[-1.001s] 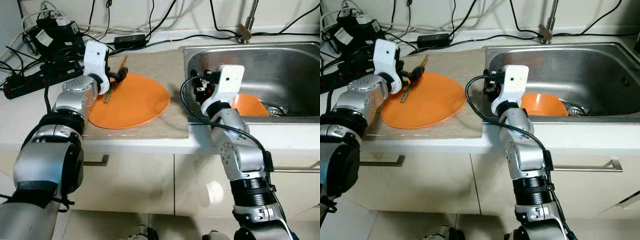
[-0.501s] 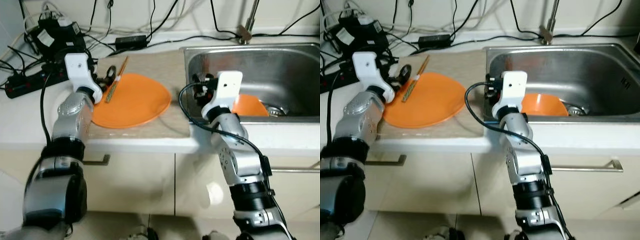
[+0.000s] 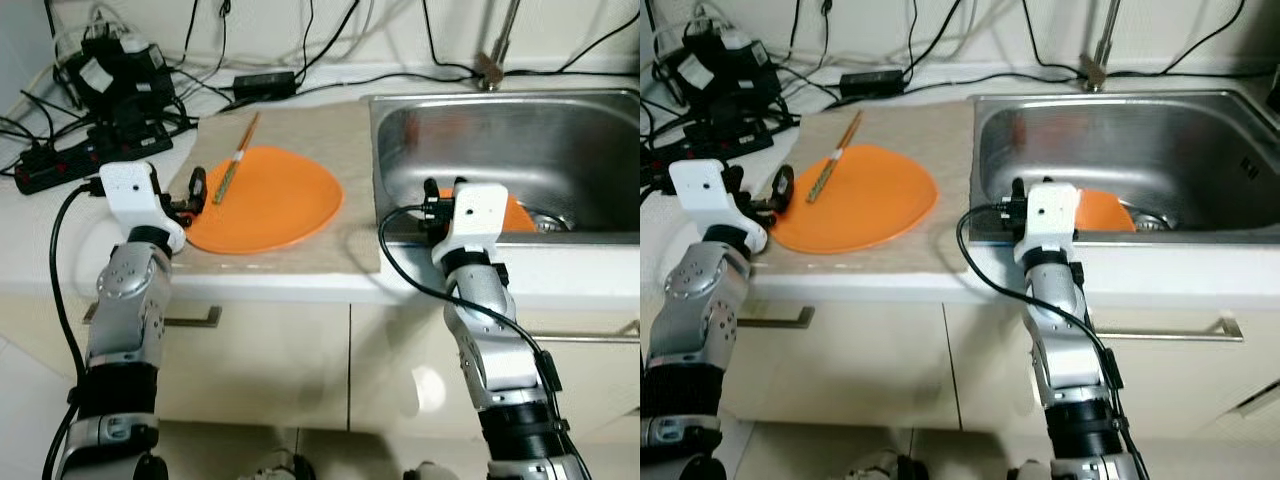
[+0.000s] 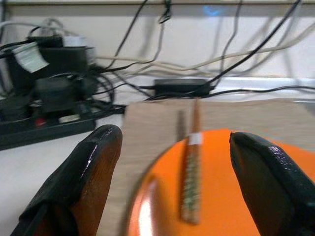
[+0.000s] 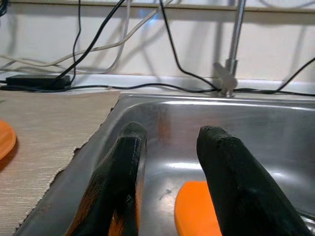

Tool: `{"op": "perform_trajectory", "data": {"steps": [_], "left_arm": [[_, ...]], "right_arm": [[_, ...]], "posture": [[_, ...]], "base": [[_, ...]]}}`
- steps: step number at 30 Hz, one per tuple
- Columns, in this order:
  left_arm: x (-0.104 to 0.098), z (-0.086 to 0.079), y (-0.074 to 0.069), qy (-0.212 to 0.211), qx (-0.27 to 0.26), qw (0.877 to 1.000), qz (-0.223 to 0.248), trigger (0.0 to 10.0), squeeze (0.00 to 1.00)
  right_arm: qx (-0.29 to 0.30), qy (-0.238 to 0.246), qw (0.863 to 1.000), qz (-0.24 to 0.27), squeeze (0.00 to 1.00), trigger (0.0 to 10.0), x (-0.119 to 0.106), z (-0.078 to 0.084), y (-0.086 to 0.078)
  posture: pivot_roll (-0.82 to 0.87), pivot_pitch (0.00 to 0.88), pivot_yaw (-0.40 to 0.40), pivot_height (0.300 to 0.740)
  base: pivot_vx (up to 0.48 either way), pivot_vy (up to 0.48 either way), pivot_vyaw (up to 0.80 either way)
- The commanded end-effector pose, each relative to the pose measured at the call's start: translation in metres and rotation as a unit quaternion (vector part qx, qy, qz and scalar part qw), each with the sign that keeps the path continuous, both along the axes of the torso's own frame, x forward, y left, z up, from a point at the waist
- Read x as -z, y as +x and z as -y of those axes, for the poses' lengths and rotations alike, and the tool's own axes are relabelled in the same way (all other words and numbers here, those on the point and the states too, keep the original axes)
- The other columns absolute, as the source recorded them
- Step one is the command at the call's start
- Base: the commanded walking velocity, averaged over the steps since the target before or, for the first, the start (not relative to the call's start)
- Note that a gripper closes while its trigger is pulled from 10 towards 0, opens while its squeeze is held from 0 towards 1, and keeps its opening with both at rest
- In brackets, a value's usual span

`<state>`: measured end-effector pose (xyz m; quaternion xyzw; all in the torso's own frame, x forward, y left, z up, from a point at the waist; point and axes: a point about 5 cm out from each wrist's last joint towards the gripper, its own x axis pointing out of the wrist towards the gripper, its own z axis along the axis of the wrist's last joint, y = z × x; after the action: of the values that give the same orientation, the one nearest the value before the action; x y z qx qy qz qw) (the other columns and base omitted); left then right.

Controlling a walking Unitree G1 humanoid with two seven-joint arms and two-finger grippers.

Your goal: Kitchen organization

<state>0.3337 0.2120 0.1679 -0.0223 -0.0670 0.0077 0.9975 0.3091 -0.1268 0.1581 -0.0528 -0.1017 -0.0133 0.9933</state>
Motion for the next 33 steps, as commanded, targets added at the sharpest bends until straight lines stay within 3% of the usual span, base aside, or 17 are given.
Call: {"op": "perform_trajectory", "data": {"steps": [1,9,33], "left_arm": [[-0.007,0.004,0.001,0.0,0.003,1.0,0.003,10.0,0.0],[0.002,0.02,-0.001,-0.005,0.033,0.999,-0.027,10.0,0.0],[0.001,0.024,0.005,-0.015,0.035,0.998,-0.044,10.0,0.0]], "right_arm": [[0.001,-0.001,1.0,0.002,0.0,10.0,0.002,-0.004,0.0],[0.008,0.007,1.0,0.0,0.0,10.0,0.006,-0.004,0.001],[0.003,0.005,1.0,0.017,0.0,10.0,-0.002,-0.009,0.007]], "posture": [[-0.08,0.0,0.107,0.707],[-0.08,0.0,0.113,0.707],[-0.08,0.0,0.12,0.707]], "base": [[0.0,0.0,0.0],[0.0,0.0,0.0],[0.0,0.0,0.0]]}}
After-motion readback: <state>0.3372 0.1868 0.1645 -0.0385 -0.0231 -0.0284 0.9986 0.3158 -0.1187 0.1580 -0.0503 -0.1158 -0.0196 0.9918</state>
